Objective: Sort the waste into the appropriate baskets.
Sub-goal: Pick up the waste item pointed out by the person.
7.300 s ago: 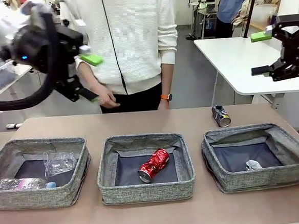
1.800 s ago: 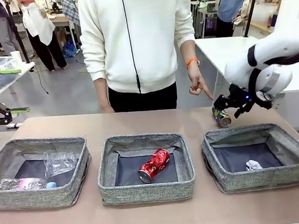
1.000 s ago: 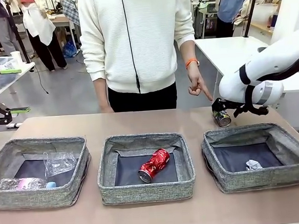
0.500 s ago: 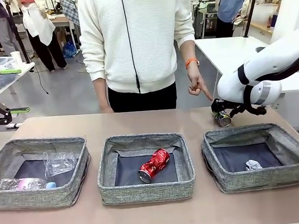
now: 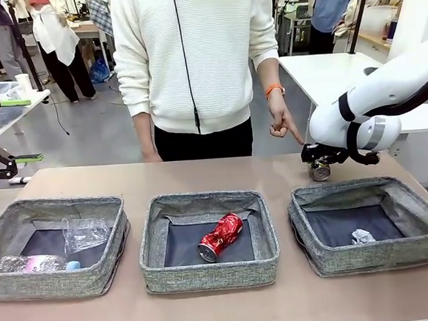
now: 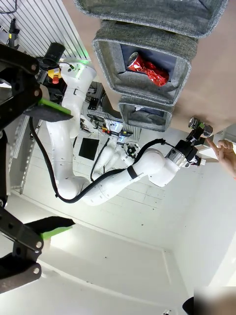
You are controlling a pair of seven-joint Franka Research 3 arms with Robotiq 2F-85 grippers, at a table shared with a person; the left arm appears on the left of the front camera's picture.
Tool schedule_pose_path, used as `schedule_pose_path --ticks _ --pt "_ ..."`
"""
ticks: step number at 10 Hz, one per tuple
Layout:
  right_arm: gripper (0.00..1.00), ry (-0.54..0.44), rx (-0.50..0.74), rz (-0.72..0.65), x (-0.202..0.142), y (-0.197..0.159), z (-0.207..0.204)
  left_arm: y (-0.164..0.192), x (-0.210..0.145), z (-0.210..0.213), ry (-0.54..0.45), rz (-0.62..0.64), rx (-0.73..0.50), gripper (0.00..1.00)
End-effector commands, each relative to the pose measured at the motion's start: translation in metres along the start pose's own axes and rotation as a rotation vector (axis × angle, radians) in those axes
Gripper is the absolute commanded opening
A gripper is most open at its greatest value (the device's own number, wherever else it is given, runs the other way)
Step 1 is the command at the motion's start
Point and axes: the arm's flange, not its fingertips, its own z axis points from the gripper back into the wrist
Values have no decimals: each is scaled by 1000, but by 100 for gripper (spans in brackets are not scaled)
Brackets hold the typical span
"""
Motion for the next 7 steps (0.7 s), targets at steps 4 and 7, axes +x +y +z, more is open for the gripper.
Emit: schedule_pose_path --ticks 4,7 --pt "0 1 -15 -51 2 -6 6 -1 -1 3 11 -18 -1 100" --pt "0 3 -15 -90 0 -19 26 -1 -1 3 11 -18 -1 100"
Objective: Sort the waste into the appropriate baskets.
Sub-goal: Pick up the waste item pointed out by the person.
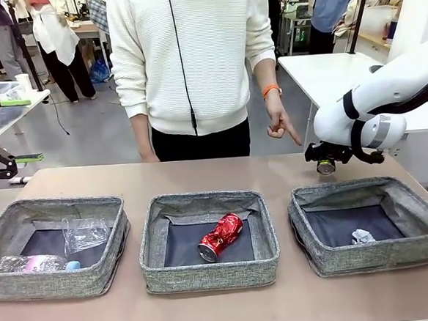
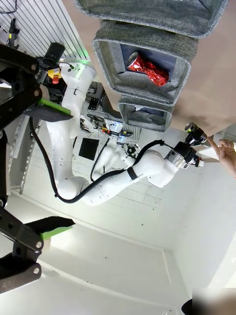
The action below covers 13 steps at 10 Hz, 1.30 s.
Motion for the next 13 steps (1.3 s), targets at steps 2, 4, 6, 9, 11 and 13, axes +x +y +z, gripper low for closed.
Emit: schedule_pose_path --ticks 2,4,6,9,11,13 --pt "0 46 100 -129 -4 -11 91 -1 -1 3 11 -18 -1 100" --pt "0 67 238 -155 -26 15 184 -1 -1 3 11 -18 -1 100" --pt "0 63 315 4 -82 71 243 -1 -1 3 11 -18 -1 100" --pt "0 81 233 219 -125 104 233 -1 -1 3 11 -18 -1 100" --pt "0 74 297 82 -112 106 266 -1 -1 3 11 -18 -1 100" --pt "0 92 282 132 -129 112 257 -1 -1 3 11 -18 -1 100"
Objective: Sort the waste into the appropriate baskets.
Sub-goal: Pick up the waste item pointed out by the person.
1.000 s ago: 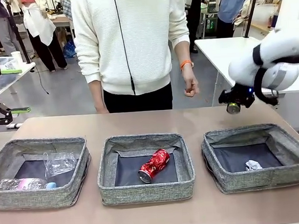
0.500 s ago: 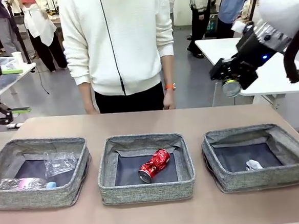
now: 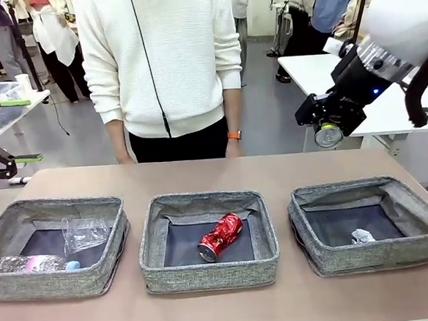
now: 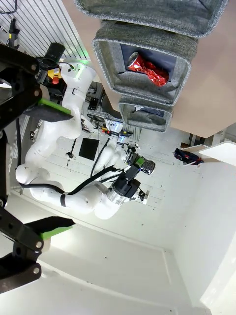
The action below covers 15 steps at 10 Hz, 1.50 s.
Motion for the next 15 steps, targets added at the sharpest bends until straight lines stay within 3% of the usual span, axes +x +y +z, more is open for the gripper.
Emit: schedule_pose_path --ticks 1,3,5,7,11,15 --pt "0 31 -19 37 2 39 -13 -1 -1 3 11 -18 -1 100" --pt "0 119 -128 111 24 128 8 -1 -1 3 11 -18 -1 100" --pt "0 183 -152 152 36 224 12 -1 -1 3 11 -18 -1 100" --pt "0 270 -85 169 46 281 18 -1 -1 3 11 -18 -1 100" --pt "0 311 -39 149 56 334 59 -1 -1 3 11 -18 -1 100" --pt "0 249 -69 159 57 334 61 -1 -1 3 11 -18 -1 100"
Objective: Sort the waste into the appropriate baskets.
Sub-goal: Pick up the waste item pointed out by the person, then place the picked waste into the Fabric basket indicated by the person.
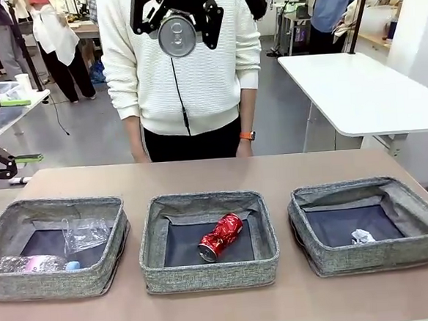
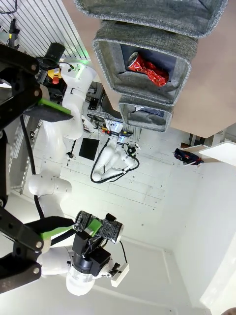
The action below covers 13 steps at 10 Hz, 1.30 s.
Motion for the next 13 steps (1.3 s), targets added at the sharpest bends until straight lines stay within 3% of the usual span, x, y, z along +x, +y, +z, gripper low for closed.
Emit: schedule_pose_path --ticks 1,13 --pt "0 7 16 0 -2 2 1 -1 -1 3 10 -18 -2 100" --pt "0 7 16 0 -2 2 1 -1 -1 3 10 -18 -2 100"
